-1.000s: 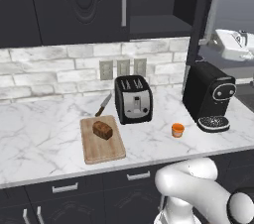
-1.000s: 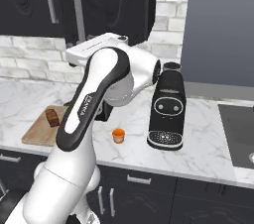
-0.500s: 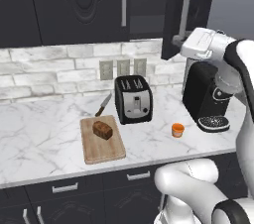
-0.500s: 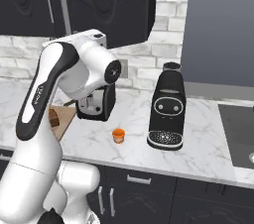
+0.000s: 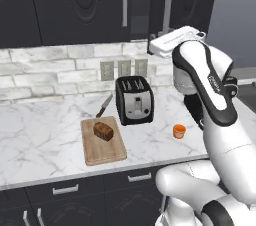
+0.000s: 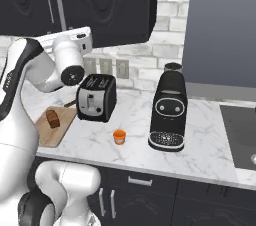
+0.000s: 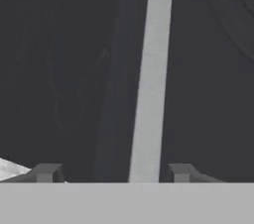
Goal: Pick the bread, place it on the cutting board, pick the jam, place it on the counter, and close the cabinet.
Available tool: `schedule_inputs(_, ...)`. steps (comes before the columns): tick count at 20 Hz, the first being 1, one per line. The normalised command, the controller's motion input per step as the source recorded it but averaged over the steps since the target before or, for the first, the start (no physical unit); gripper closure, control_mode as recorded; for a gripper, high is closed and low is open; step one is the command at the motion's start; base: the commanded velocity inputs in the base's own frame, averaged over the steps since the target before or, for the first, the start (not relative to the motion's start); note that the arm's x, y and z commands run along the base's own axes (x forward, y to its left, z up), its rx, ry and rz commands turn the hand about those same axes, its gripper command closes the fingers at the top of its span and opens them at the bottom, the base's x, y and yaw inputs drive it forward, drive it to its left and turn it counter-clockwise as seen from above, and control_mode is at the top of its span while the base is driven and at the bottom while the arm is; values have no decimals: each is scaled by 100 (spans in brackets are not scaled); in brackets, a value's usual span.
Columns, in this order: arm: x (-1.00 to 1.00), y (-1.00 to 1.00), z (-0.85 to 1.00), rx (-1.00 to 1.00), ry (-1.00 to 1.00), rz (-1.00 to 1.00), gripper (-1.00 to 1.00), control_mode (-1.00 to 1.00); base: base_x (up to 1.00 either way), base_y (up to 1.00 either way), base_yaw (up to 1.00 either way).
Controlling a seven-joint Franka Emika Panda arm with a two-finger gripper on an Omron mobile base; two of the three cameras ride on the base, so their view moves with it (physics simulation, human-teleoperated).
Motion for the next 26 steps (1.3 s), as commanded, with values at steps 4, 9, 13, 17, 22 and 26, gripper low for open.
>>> schedule_inputs(4,100,16,0,2,-8,-7,-100,-100,0,0,0)
schedule_inputs(9,100,12,0,7,-3,0,-100,-100,0,0,0)
schedule_inputs(13,92,0,0,5,0,0,-100,-100,0,0,0)
schedule_inputs(17,78,0,0,2,0,0,-100,-100,0,0,0)
schedule_inputs(22,72,0,0,0,0,0,-100,-100,0,0,0)
schedule_inputs(26,71,0,0,0,0,0,-100,-100,0,0,0)
